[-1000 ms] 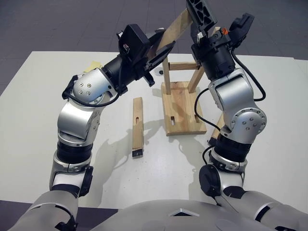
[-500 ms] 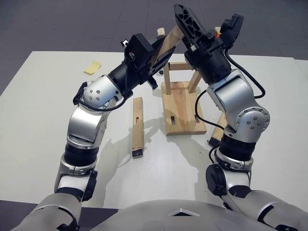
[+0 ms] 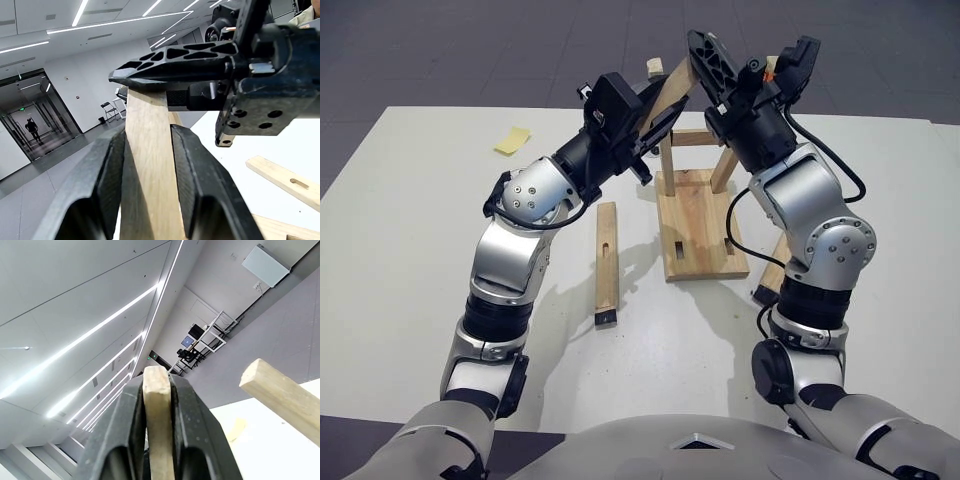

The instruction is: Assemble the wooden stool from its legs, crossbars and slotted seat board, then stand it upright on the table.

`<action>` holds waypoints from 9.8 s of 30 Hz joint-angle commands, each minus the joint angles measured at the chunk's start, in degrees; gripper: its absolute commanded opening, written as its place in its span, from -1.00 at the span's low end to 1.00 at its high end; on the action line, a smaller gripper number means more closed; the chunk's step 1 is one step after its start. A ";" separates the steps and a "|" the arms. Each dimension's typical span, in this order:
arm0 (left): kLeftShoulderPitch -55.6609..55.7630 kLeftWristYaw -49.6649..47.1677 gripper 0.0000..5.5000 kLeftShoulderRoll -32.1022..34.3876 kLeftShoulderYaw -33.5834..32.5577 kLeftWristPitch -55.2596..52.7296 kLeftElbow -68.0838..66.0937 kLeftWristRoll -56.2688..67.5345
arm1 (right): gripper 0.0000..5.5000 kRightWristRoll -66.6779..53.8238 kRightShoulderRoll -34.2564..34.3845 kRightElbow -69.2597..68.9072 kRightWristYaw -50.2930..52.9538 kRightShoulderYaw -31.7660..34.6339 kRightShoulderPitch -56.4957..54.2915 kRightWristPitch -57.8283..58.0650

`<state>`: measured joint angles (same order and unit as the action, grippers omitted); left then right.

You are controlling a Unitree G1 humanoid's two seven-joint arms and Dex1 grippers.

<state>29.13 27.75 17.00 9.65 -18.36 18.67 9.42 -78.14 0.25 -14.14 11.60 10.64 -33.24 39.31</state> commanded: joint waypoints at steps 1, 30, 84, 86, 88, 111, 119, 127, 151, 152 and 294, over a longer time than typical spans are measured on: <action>1.04 -0.62 -0.53 0.10 0.72 1.12 -1.64 -2.41 | -0.82 0.68 -0.48 -0.21 -1.34 -1.53 -0.88 0.86; -9.21 -20.08 0.96 -4.98 -20.67 -10.60 -7.64 1.20 | -0.85 38.73 -18.87 -20.18 -0.48 6.89 28.02 -4.97; 1.54 -42.48 0.96 -18.35 -24.90 -3.06 -11.42 4.52 | -0.85 61.72 -2.37 -0.80 4.34 6.23 34.75 -17.93; 1.09 -42.64 0.96 -18.27 -24.32 -3.45 -11.12 3.83 | -0.85 63.59 -2.74 -1.39 3.53 4.63 36.64 -17.15; 0.56 -42.74 0.96 -18.35 -23.58 -3.67 -10.73 3.13 | -0.85 65.82 -3.21 -1.78 2.40 3.07 40.82 -16.66; -2.93 -42.96 0.96 -20.64 -18.36 -6.20 -6.15 0.85 | -0.85 66.96 -7.23 17.65 -8.34 5.63 48.84 -24.28; 0.73 -42.54 0.96 -21.38 -17.78 -4.73 -8.67 1.07 | -0.85 66.12 -6.46 18.77 -7.28 6.42 43.30 -29.97; 0.70 -42.10 0.96 -21.17 -17.58 -4.35 -9.26 0.78 | -0.85 67.08 -4.64 25.42 -10.47 5.14 48.13 -38.70; 0.05 -42.84 0.96 -21.52 -18.11 -3.40 -9.39 0.60 | -0.67 67.81 -7.22 32.34 -12.75 5.54 47.76 -43.64; 0.12 -42.77 0.96 -21.48 -18.15 -3.27 -9.60 0.64 | -0.62 67.77 -7.25 32.56 -12.68 5.64 47.53 -43.62; 16.56 -29.83 0.96 -24.21 -24.14 -32.49 -2.10 55.79 | -0.25 48.13 -30.07 -10.76 -37.03 8.72 9.40 -11.38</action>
<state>42.13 -0.23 -4.53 -16.26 -50.32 18.95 62.45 -28.90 -30.15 -23.36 -24.27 21.46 -21.93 29.07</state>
